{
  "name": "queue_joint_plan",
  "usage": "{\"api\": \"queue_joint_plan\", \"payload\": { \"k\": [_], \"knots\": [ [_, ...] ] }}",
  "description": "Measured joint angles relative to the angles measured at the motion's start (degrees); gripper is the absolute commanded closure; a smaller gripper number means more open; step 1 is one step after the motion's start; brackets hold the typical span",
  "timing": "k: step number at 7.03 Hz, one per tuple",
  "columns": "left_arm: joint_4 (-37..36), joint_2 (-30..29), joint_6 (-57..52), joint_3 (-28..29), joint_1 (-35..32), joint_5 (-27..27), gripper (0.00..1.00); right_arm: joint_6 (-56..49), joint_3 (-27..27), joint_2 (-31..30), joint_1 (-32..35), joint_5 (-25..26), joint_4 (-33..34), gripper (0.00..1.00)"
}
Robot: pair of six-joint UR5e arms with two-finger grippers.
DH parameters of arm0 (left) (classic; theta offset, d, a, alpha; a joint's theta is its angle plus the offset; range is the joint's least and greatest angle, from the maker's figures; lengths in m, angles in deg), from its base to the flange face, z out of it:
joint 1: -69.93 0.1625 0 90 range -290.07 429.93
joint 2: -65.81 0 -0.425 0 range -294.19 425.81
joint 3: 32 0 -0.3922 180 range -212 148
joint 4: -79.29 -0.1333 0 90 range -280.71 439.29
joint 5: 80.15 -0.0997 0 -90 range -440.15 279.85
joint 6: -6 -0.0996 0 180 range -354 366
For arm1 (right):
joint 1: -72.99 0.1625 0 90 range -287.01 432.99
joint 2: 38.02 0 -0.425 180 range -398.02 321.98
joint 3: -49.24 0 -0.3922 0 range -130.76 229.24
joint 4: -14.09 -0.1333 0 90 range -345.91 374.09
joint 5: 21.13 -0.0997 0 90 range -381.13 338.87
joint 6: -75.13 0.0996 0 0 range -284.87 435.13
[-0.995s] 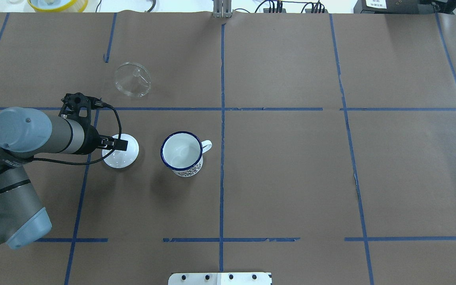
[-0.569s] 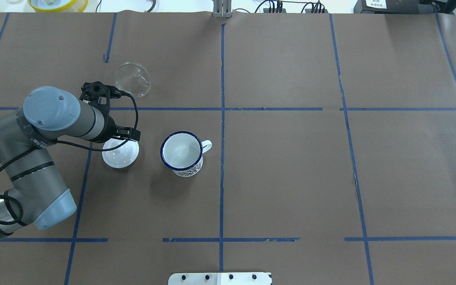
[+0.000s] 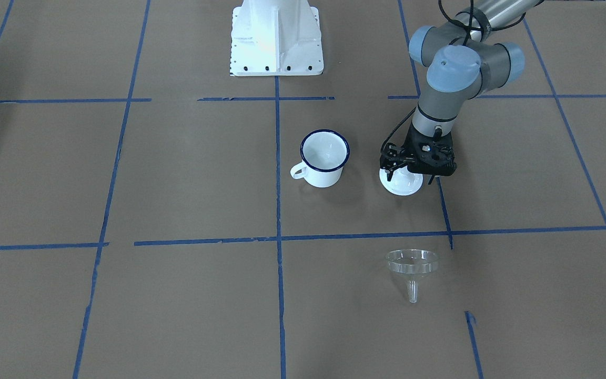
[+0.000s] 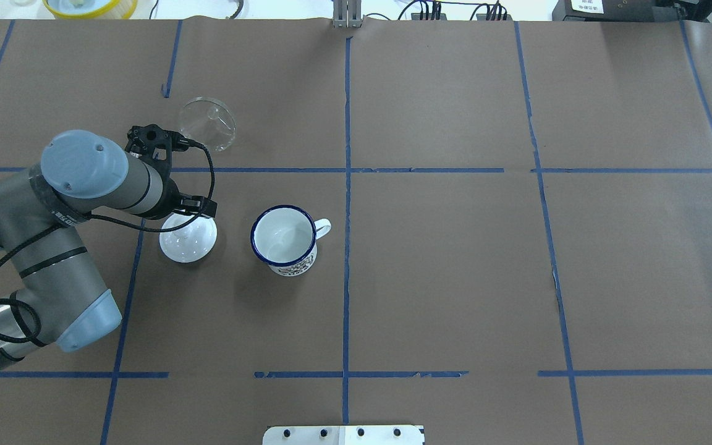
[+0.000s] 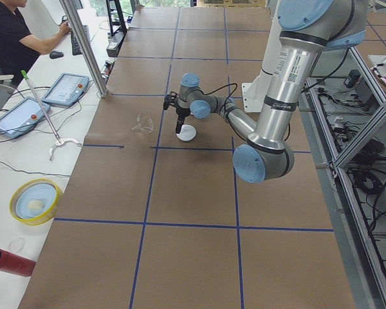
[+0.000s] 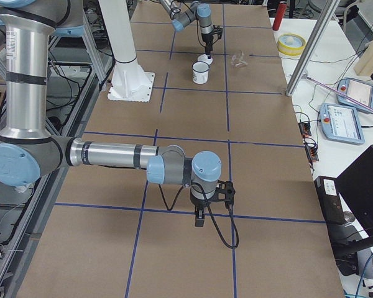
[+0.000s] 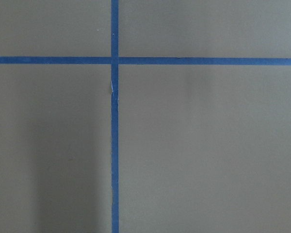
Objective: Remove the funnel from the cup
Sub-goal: 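Move the left gripper over the white lid beside the mug, then grasp the white lid by its knob with the left gripper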
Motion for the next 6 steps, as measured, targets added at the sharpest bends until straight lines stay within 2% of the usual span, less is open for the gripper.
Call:
{"api": "queue_joint_plan", "payload": {
  "k": [3,6],
  "knots": [
    [-0.08,0.12,-0.28,-0.18,0.0,0.2,0.18,0.0,0.03,0.0,0.0,0.0,0.0,0.0],
    [-0.12,1.3,-0.34,-1.03,0.15,2.51,0.2,0.0,0.0,0.0,0.0,0.0,0.0,0.0]
  ]
}}
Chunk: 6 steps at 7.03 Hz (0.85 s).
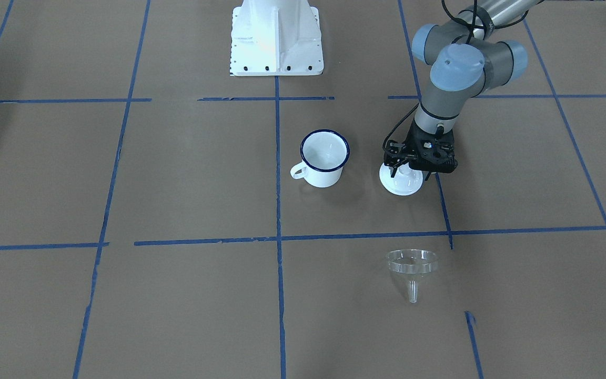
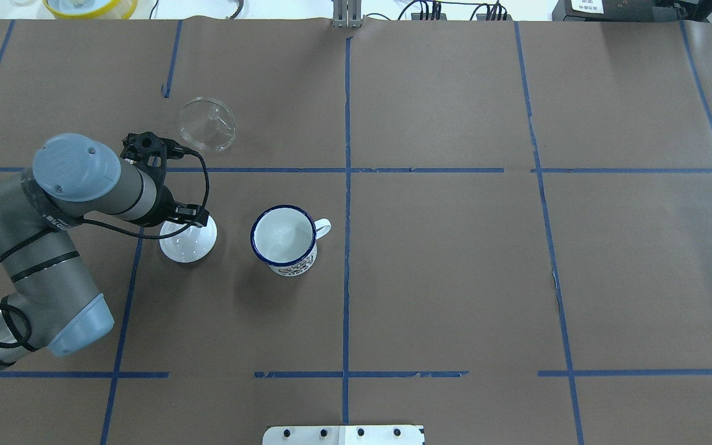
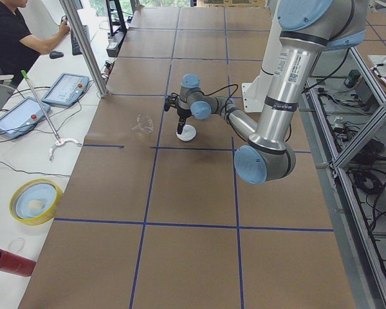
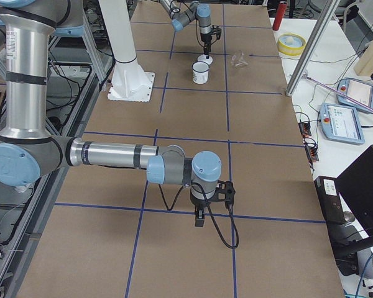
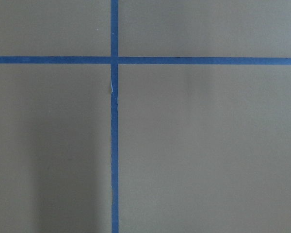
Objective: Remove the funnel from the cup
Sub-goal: 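Grasp the white lid by its knob with the left gripper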
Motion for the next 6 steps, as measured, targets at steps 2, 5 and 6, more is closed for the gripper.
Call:
{"api": "queue_joint_plan", "payload": {
  "k": [2,5,6],
  "knots": [
    [-0.05,0.16,0.05,-0.09,0.01,0.36,0.26,0.0,0.0,0.0,0.0,0.0,0.0,0.0],
    [-0.06,0.19,0.06,-0.09,0.11,0.43,0.28,0.0,0.0,0.0,0.0,0.0,0.0,0.0],
    [-0.06,0.19,0.08,-0.14,0.15,0.57,0.28,0.0,0.0,0.02,0.0,0.0,0.0,0.0]
  ]
}}
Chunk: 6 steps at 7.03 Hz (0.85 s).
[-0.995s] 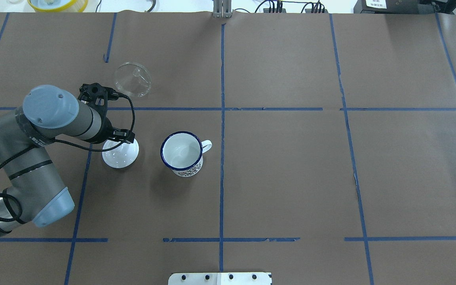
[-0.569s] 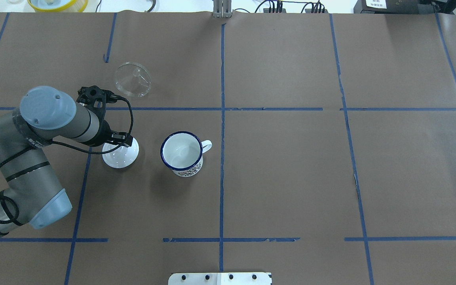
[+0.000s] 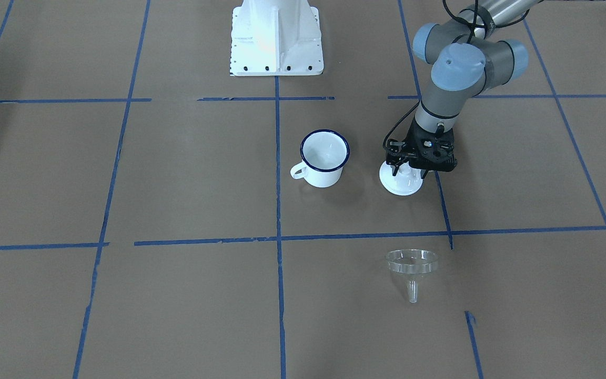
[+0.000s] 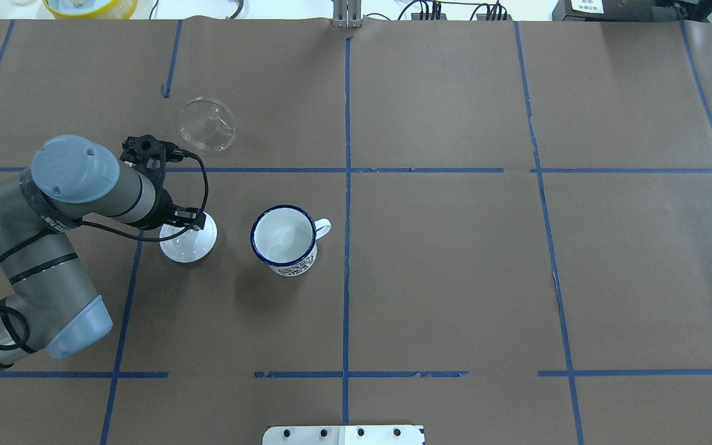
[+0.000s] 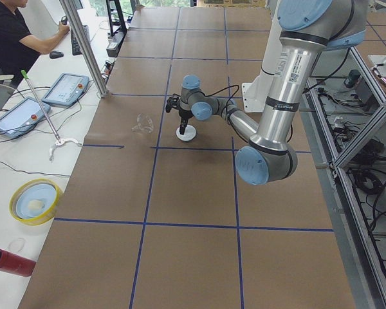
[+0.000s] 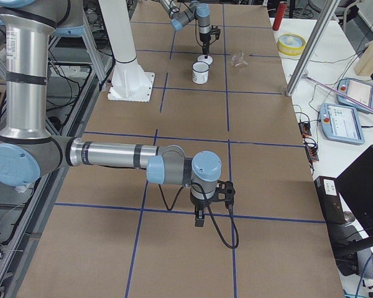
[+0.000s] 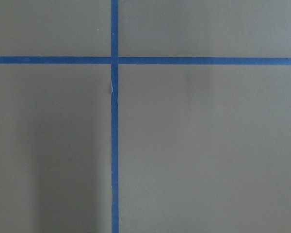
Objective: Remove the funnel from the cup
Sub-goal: 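Grasp the white lid by its knob with the left gripper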
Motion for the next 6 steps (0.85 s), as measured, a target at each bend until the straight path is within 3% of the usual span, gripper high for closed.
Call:
{"api": "queue_joint_plan", "payload": {
  "k": [2,4,6],
  "knots": [
    [0.0,0.0,0.06,0.0,0.04,2.25,0.34,0.0,0.0,0.0,0.0,0.0,0.0,0.0],
    [0.0,0.0,0.06,0.07,0.04,3.08,0.49,0.0,0.0,0.01,0.0,0.0,0.0,0.0],
    [0.0,0.0,0.07,0.19,0.06,3.21,0.94,0.0,0.0,0.01,0.0,0.0,0.0,0.0]
  ]
}}
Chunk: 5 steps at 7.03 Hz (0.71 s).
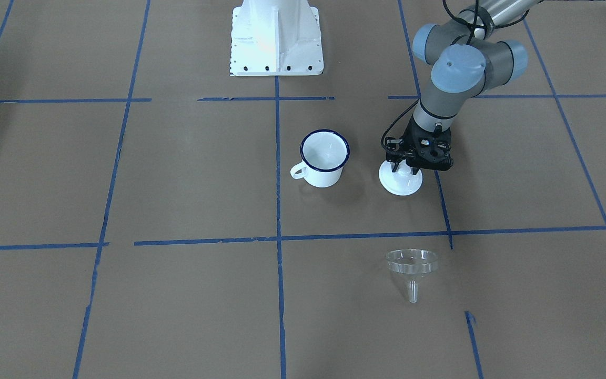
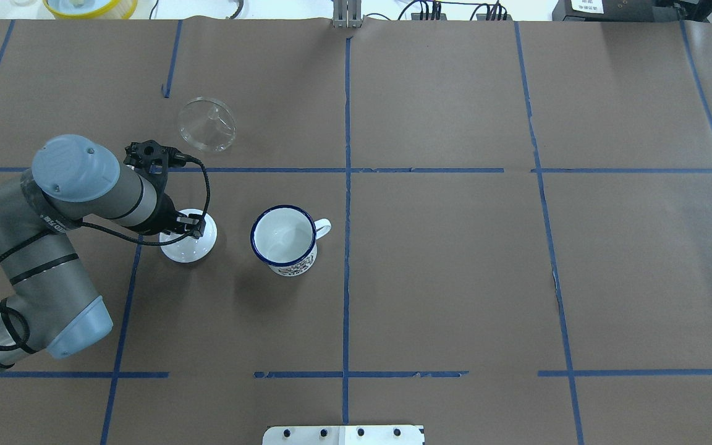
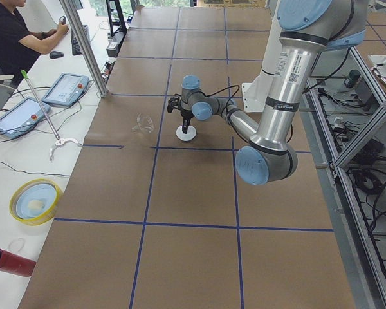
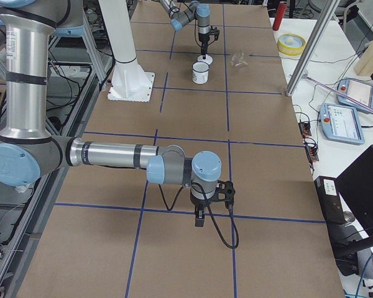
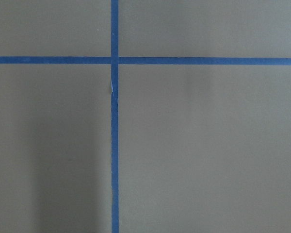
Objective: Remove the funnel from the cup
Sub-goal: 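Grasp the white lid by its knob with the left gripper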
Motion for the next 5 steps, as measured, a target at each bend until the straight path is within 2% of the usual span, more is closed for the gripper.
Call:
{"api": "queue_joint_plan", "payload": {
  "k": [1,3,5],
  "knots": [
    [0.0,0.0,0.0,-0.2,-0.05,0.03,1.0,0.0,0.0,-0.01,0.0,0.0,0.0,0.0],
    [-0.11,0.08,-0.02,-0.95,-0.24,0.04,1.0,0.0,0.0,-0.02,0.0,0.0,0.0,0.0],
    [-3.91,0.33,-0.12,-4.79,-0.49,0.06,1.0,0.0,0.0,-0.02,0.0,0.0,0.0,0.0]
  ]
}}
